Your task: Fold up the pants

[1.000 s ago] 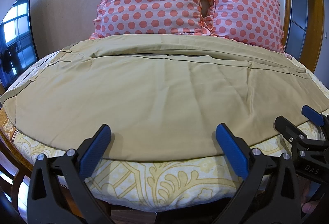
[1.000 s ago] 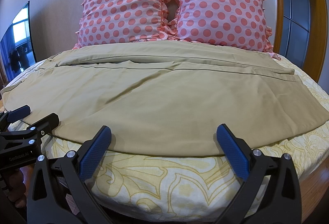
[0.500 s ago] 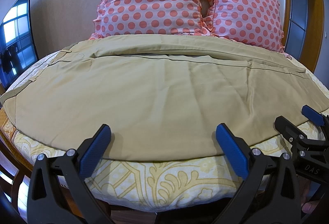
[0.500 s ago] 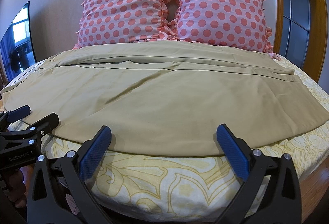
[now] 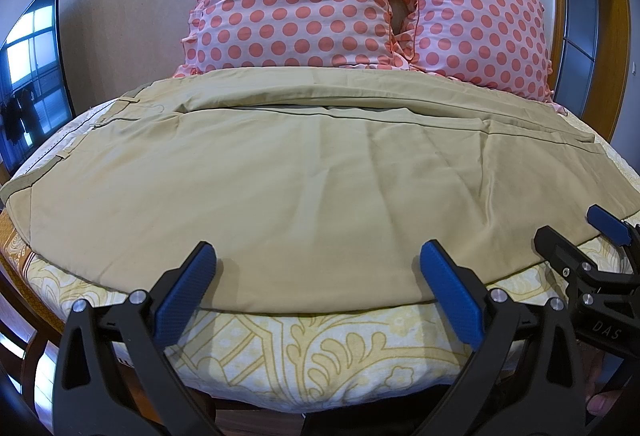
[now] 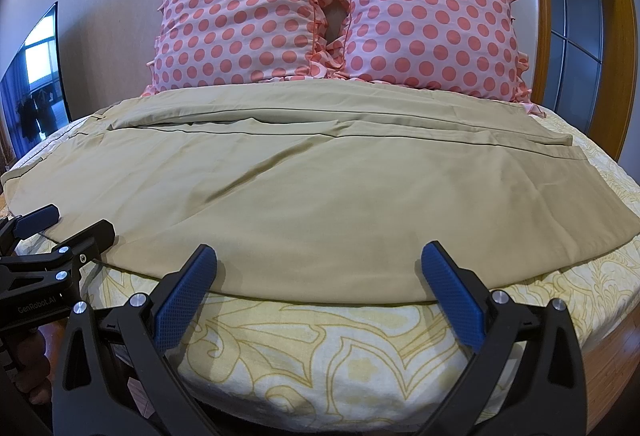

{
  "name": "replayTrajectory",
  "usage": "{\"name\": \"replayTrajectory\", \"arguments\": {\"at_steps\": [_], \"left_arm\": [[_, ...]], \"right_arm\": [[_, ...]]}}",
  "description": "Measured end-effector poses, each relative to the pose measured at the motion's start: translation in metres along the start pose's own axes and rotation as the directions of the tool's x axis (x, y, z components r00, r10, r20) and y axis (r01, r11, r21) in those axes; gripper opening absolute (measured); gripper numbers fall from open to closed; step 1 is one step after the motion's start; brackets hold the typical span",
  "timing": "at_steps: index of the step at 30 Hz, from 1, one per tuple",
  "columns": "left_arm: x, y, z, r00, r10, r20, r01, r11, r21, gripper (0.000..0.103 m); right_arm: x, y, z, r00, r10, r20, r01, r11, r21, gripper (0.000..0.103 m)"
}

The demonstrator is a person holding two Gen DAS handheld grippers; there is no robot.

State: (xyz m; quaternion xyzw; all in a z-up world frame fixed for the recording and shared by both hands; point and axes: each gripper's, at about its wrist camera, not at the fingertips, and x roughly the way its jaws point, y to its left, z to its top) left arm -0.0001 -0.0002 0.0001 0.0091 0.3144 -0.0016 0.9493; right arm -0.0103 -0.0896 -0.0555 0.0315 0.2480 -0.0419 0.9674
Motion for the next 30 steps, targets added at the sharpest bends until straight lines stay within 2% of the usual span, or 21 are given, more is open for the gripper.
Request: {"name": "replayTrajectory", "arguments": {"at_steps": [30], "left_arm": [[-0.0002,0.0,0.0,1.0,-0.001,0.003,0.001,1.0,0.001,0.101]], "right_arm": [[-0.0008,-0.0016,0.0017,1.0,0.005,0.012,-0.005,1.0,-0.004,0.102]]}}
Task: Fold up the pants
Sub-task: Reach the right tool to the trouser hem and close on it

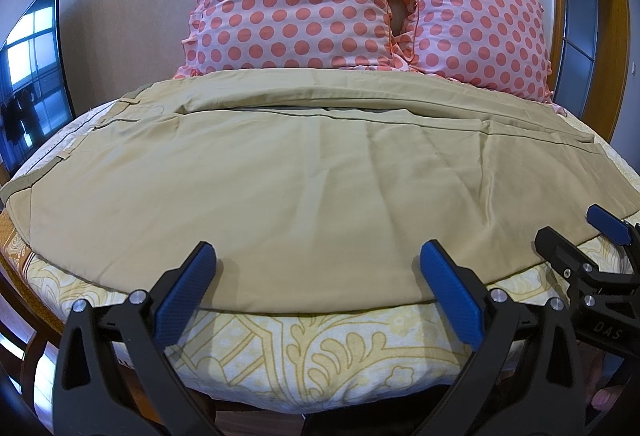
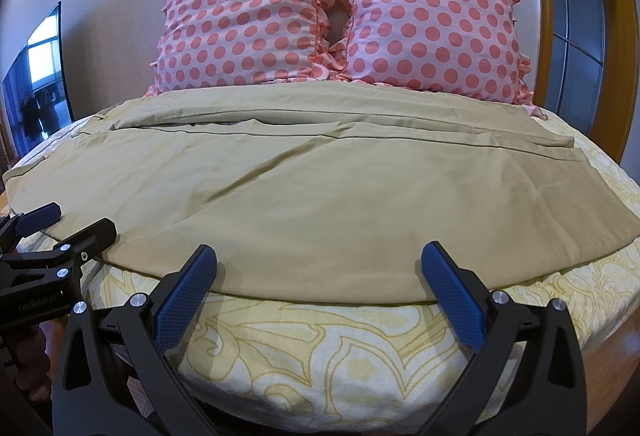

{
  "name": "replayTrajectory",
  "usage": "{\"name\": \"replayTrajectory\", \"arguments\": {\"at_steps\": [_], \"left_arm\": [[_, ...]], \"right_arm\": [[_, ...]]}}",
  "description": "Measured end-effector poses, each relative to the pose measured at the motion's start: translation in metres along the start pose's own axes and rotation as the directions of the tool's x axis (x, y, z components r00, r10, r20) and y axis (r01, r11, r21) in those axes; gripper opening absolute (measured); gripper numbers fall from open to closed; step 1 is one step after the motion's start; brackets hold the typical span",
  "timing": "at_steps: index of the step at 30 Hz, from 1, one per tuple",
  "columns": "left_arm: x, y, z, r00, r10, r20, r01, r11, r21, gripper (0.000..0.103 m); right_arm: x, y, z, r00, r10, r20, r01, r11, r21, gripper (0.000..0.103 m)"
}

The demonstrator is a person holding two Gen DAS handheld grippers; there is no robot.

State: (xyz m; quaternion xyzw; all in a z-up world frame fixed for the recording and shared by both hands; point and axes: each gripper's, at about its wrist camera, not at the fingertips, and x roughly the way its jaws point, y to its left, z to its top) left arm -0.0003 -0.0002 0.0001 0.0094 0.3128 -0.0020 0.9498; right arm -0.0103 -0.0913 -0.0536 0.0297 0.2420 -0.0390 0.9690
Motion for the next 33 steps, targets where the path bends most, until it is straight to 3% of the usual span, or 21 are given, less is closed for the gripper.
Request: {"name": "replayTrajectory", "arguments": {"at_steps": [4,8,12,17,18,19,23,25,29,33], "left_arm": [[-0.001,0.001,0.003,1.0,-0.008,0.001,0.008,1.0,0.004,0.101],[-0.002,0.007,0.013,1.0,-0.019,-0.02,0.019,1.0,-0.012,0.101],[-0.004,0.012,0.043,1.0,0.001,0.02,0.0,1.0,-0.021,0.101],[0.0,0.012,0.086,0.994,0.048,0.098,-0.047,0.999,-0.018,0.101],[0.001,0.012,0.093,0.992,0.056,0.109,-0.055,0.998,-0.017,0.101],[0.004,0.01,0.102,0.991,0.065,0.12,-0.064,0.998,-0.017,0.101],[0.021,0.008,0.126,0.99,0.058,0.125,-0.055,0.998,-0.027,0.101],[0.028,0.007,0.13,0.991,0.046,0.123,-0.042,0.998,-0.035,0.101],[0.041,0.007,0.133,0.994,0.021,0.104,-0.016,0.999,-0.042,0.101],[0.05,0.007,0.132,0.996,0.009,0.088,-0.005,0.999,-0.042,0.101]], "right_arm": [[-0.002,-0.002,0.003,1.0,0.025,-0.014,-0.025,1.0,-0.001,0.102],[-0.004,-0.036,0.035,0.999,0.048,0.012,-0.048,0.994,0.098,0.102],[0.017,-0.101,0.096,0.999,-0.032,0.014,0.028,0.974,0.223,0.102],[0.082,-0.179,0.158,0.983,-0.17,-0.073,0.184,0.924,0.336,0.102],[0.103,-0.198,0.171,0.977,-0.187,-0.104,0.213,0.903,0.372,0.099],[0.119,-0.212,0.178,0.971,-0.201,-0.128,0.236,0.888,0.396,0.089],[0.188,-0.261,0.203,0.931,-0.266,-0.252,0.357,0.81,0.465,0.077],[0.222,-0.279,0.211,0.896,-0.321,-0.307,0.435,0.772,0.463,0.076],[0.257,-0.301,0.217,0.857,-0.369,-0.36,0.509,0.714,0.481,0.074],[0.284,-0.311,0.213,0.801,-0.411,-0.436,0.587,0.683,0.434,0.073]]}}
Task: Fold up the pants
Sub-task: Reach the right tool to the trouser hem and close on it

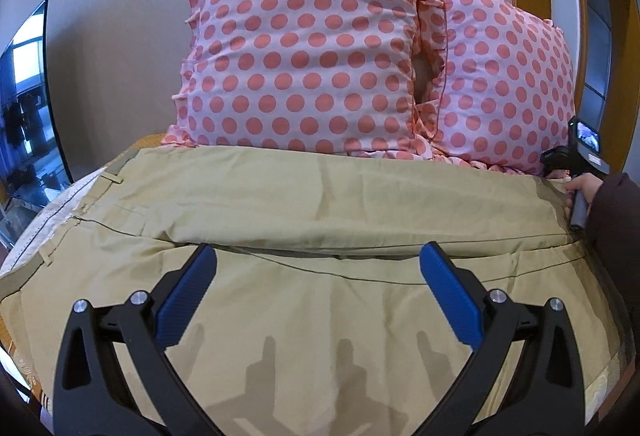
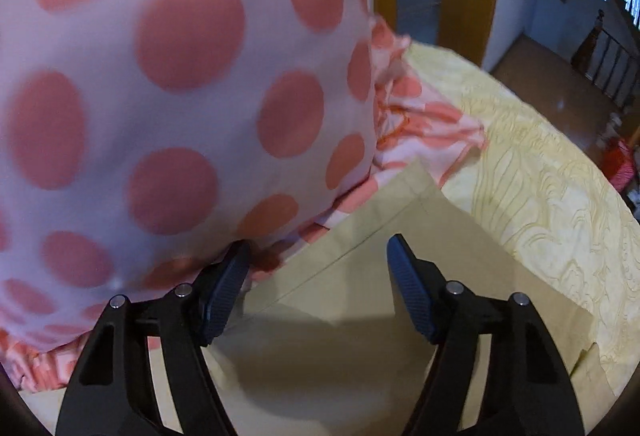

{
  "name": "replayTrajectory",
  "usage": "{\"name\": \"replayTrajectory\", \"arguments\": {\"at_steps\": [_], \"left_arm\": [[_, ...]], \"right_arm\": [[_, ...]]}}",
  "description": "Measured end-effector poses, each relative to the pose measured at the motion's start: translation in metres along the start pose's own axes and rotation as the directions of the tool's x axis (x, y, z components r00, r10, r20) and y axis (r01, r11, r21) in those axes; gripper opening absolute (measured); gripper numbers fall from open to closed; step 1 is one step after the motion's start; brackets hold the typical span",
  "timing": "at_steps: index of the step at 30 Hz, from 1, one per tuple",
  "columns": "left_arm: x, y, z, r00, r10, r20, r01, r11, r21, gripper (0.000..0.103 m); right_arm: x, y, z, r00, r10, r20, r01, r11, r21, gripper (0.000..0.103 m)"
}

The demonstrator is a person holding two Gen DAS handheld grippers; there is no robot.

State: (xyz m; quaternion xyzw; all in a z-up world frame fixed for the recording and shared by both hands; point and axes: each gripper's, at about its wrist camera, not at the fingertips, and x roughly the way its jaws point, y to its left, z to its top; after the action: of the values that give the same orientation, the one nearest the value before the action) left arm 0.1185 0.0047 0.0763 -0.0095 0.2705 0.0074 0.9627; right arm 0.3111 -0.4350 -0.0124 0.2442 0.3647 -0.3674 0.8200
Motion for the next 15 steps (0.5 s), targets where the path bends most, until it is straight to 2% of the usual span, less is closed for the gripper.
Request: {"name": "replayTrajectory", "arguments": {"at_steps": [3,5,6,8,10,13,15], "left_arm": [[0.002,0.002,-0.003,1.0,-0.016,-0.01,0.016,1.0,-0.01,0.101],[0.004,0.004,-0.004,1.0,-0.025,-0.019,0.025,0.999,-0.022,0.101],[0.003,0.006,-0.004,1.0,-0.024,-0.02,0.023,0.999,-0.028,0.101],[0.001,0.009,-0.006,1.0,-0.019,-0.013,0.018,0.999,-0.037,0.101],[-0.002,0.011,-0.006,1.0,-0.014,-0.007,0.014,0.999,-0.046,0.101],[-0.01,0.015,-0.008,1.0,-0.008,-0.002,0.008,0.998,-0.055,0.101],[-0.016,0.018,-0.01,1.0,-0.005,0.001,0.005,0.998,-0.061,0.101]], "right_arm": [[0.004,0.005,-0.004,0.999,-0.035,0.018,0.036,0.998,-0.058,0.059],[0.002,-0.004,-0.007,0.999,-0.028,0.036,0.03,0.998,-0.048,0.028],[0.001,-0.015,-0.009,0.999,0.0,0.04,0.002,1.0,-0.031,0.026],[0.0,-0.032,-0.013,0.997,0.059,0.04,-0.059,0.998,-0.003,0.013],[-0.007,-0.054,-0.021,0.987,0.151,0.047,-0.154,0.987,0.055,0.009],[-0.033,-0.081,-0.038,0.961,0.252,0.115,-0.263,0.96,0.1,0.007],[-0.058,-0.097,-0.05,0.936,0.313,0.163,-0.333,0.937,0.108,0.007]]}}
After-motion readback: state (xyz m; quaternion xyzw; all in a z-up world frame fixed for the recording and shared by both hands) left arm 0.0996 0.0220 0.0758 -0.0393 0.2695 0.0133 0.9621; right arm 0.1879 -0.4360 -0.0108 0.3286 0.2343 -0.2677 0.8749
